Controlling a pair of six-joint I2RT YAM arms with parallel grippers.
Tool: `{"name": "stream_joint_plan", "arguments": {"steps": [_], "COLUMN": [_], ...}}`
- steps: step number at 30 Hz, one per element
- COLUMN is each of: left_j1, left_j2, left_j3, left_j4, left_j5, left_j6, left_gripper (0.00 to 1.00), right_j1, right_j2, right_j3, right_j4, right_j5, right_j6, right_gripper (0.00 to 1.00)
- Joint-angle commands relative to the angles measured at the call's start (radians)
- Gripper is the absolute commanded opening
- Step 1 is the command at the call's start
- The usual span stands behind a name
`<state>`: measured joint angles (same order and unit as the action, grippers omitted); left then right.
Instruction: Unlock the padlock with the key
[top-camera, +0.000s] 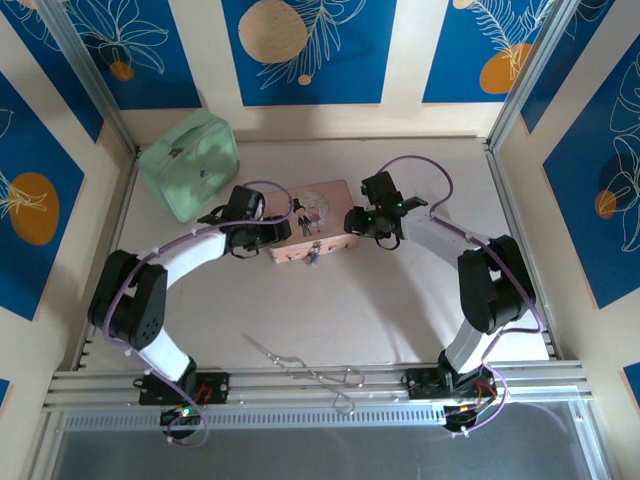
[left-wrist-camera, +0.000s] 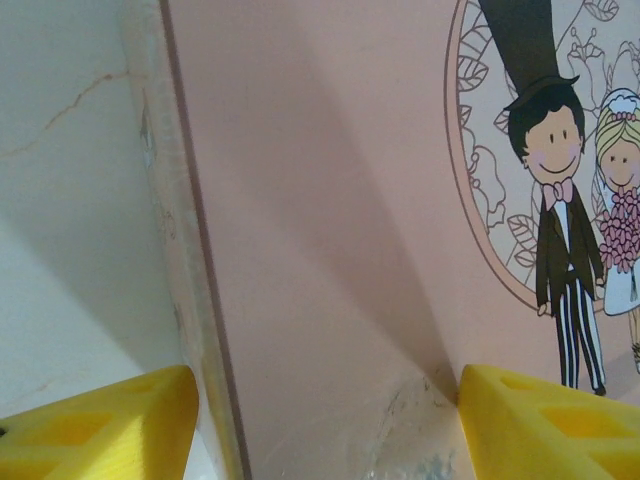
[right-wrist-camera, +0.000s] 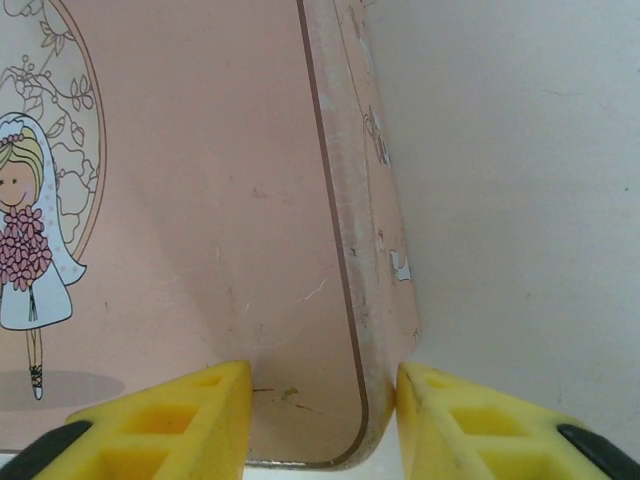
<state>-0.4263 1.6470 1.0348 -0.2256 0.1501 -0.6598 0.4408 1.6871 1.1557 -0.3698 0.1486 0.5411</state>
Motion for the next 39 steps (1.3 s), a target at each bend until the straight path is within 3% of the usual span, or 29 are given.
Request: {"name": "stream_joint_plan", "arguments": {"steps": [1,6,19,26,33,39], "left_j1": [0.01,0.0,-0.032,-0.032,-0.033,-0.032], "left_j2": [0.036,0.046,0.011,-0.028,-0.072,-0.107], "left_j3": [0.027,0.018,-0.033,-0.053,-0.029,0.003], "left_j4": [-0.009,0.009,0.013,0.017,-0.004,-0.044], "left_j5": [0.0,0.023,0.009,0.001,-0.01,-0.032], "left_j6": [0.03,0.022,0.019,-0.02,-0.02,0.005], "left_gripper": [0.66,0.61,0.58,0.58,0.62,0.66], "right_j1": [0.004,0.039,0.124,0.131,0.262,0.463], "right_j2": [0.003,-0.034,-0.166,-0.259,-0.464,-0.469], "right_j3": [-0.018,-0.066,-0.2,-0.162,-0.195,-0.256], "right_j4": [0.028,0.039,0.025,-0.08,-0.113,-0.041], "right_j5": [-0.037,-0.029,0.053,0.156,0.28,0.449], "right_j6": [-0.01,0.01,0.091,0.059,0.054,0.071], "right_gripper": [0.37,0.29,0.27,0.46,0.52,0.48]}}
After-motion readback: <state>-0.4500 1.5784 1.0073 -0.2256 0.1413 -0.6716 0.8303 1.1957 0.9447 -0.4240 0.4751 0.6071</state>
